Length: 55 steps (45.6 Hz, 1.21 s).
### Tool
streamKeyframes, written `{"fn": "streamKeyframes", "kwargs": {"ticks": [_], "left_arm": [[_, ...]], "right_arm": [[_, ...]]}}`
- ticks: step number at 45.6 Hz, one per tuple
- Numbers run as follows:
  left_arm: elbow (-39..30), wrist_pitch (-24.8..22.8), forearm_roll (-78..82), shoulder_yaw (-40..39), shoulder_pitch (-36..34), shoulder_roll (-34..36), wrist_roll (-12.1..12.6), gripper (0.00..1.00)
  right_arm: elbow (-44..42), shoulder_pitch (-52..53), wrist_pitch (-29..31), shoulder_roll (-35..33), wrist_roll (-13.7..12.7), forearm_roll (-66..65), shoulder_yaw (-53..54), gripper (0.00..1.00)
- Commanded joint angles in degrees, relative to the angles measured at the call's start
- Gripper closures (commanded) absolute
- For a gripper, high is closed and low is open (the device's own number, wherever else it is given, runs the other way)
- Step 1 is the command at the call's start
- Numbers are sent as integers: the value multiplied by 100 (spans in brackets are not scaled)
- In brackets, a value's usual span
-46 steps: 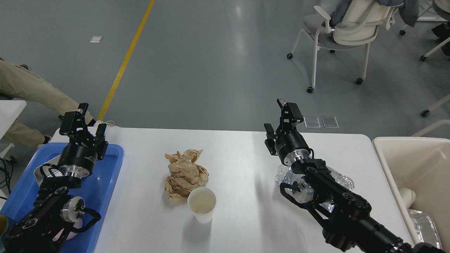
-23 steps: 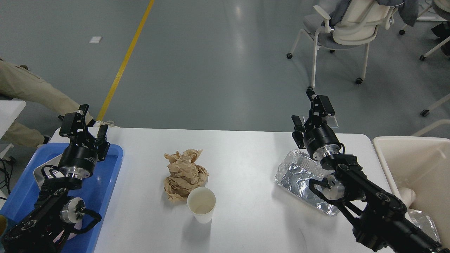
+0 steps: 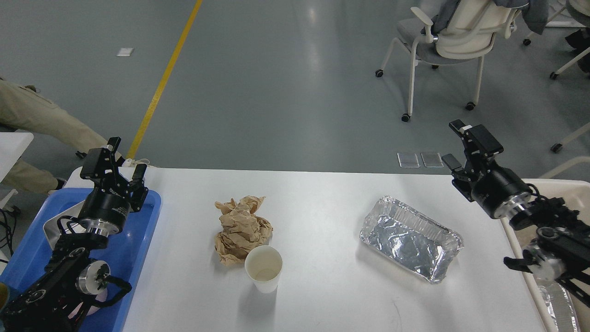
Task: Tidy desktop
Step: 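Swing the right gripper outward and down beside the foil tray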
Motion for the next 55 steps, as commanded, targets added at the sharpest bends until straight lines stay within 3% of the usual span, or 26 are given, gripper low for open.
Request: {"fn": "streamKeyframes", "kwargs": {"ticks": [1, 13, 23, 40, 50, 55], "left_arm": [[0, -75, -2, 8, 5, -18, -9, 3], [9, -286, 7, 8, 5, 9, -9, 3], [61, -383, 7, 8, 5, 35, -9, 3], [281, -391, 15, 8, 5, 17, -26, 3], [360, -391, 15, 8, 5, 9, -44, 3], [369, -391, 7, 8, 5, 0, -53, 3]], "right_arm": [[363, 44, 274, -790, -10, 0, -186, 0], [767, 44, 574, -1986, -167, -9, -598, 0], [899, 44, 626, -2391, -967, 26, -1020, 0], [1049, 105, 609, -2532, -2013, 0, -1144, 0], [978, 263, 661, -2470, -1943, 18, -1152, 0], [917, 254, 828, -2339, -1741, -17, -1196, 0]]}}
